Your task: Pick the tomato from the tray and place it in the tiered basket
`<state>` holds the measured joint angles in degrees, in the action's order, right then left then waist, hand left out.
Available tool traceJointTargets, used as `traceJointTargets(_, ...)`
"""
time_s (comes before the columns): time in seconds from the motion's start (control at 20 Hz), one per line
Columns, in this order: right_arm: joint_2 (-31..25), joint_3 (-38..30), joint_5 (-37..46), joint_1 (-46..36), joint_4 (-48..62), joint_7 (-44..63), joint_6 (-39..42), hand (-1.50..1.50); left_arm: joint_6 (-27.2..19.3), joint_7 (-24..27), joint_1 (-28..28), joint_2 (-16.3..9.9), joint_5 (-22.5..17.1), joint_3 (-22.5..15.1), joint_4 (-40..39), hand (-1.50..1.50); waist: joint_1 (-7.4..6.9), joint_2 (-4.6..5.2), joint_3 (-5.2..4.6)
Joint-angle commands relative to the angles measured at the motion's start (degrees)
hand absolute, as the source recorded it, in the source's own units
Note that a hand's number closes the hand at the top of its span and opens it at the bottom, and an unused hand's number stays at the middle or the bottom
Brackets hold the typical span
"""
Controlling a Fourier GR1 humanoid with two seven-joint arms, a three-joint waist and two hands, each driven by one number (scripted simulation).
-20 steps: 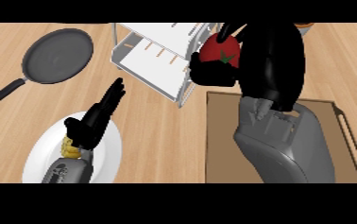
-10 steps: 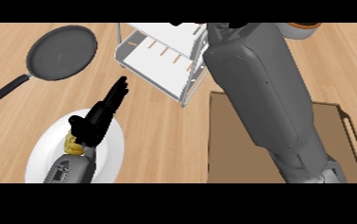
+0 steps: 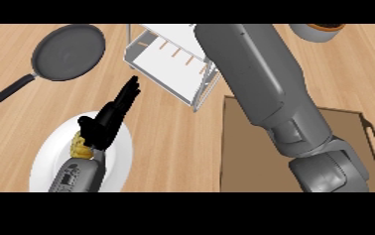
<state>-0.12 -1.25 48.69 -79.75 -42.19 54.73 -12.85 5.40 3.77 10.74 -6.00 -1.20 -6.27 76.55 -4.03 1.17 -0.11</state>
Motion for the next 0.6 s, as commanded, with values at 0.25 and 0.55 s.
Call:
traceJointTargets(0.25, 0.1, -3.3, -7.9, -5.2, 16.5, -8.6, -11.8, 1.50, 0.7, 1.5, -0.4, 0.6, 0.9, -1.3, 0.4, 0.00, -1.72, 0.59, -0.02)
traceJointTargets(0.55, 0.1, -8.3, -18.0, -8.9, 19.1, -6.2, -16.3, 1.50, 1.2, 0.5, 2.2, 0.7, 0.5, -0.5, -2.5, 0.00, -2.15, 0.58, -0.03)
